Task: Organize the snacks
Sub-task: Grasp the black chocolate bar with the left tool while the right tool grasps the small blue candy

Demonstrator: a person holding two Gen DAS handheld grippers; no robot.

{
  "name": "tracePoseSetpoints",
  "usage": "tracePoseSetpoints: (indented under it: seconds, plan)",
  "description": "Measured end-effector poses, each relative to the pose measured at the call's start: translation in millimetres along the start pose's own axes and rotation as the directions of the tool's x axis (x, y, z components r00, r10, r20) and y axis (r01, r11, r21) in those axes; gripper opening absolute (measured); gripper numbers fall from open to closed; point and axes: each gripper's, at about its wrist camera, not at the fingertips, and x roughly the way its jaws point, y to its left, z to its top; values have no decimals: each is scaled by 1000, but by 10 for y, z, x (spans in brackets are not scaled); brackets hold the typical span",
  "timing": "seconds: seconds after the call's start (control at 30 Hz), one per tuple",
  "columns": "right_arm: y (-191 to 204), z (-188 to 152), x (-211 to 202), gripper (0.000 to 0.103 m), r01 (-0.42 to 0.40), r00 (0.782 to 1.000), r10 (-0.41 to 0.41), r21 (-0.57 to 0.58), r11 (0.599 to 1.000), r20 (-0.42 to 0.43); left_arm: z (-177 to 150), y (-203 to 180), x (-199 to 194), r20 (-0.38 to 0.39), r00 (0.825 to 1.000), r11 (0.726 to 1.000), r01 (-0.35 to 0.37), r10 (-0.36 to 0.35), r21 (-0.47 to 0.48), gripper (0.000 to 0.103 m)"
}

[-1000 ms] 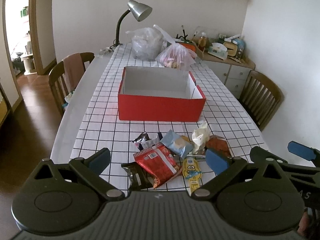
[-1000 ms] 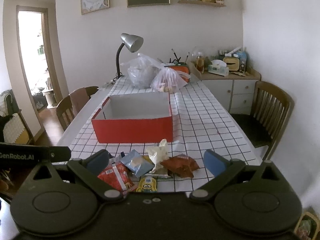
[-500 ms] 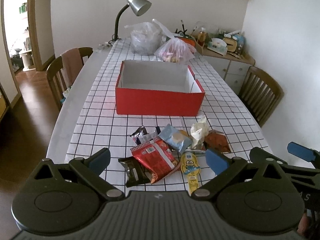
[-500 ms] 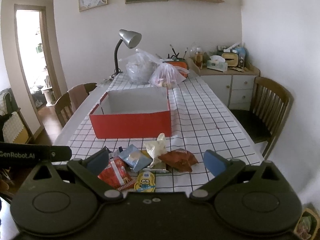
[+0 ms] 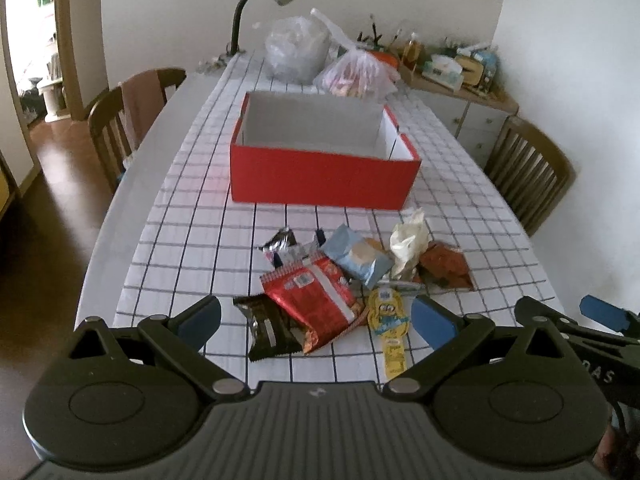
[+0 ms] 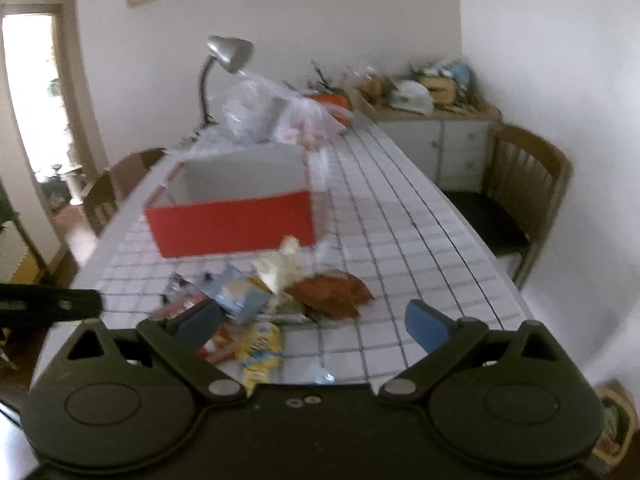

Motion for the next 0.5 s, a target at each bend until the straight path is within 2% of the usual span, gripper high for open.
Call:
tracePoseSetpoints:
  seconds: [0.23,0.33,0.5]
  plan:
    - [-198,-249,431,88,63,992,-64,-10,998,-110,-52,122,247,-52,998,998,-27,24,-53,102]
    - [-228,-360,595,80,46,983,-46,-5,999,-175,-98,195,334,-74,996,996,-47,42,-76,102]
    - [-105,-485,830,74,-3,969,-3,-25,1000,-248,-161,310,437,-111,990,990,-102,91,-99,102]
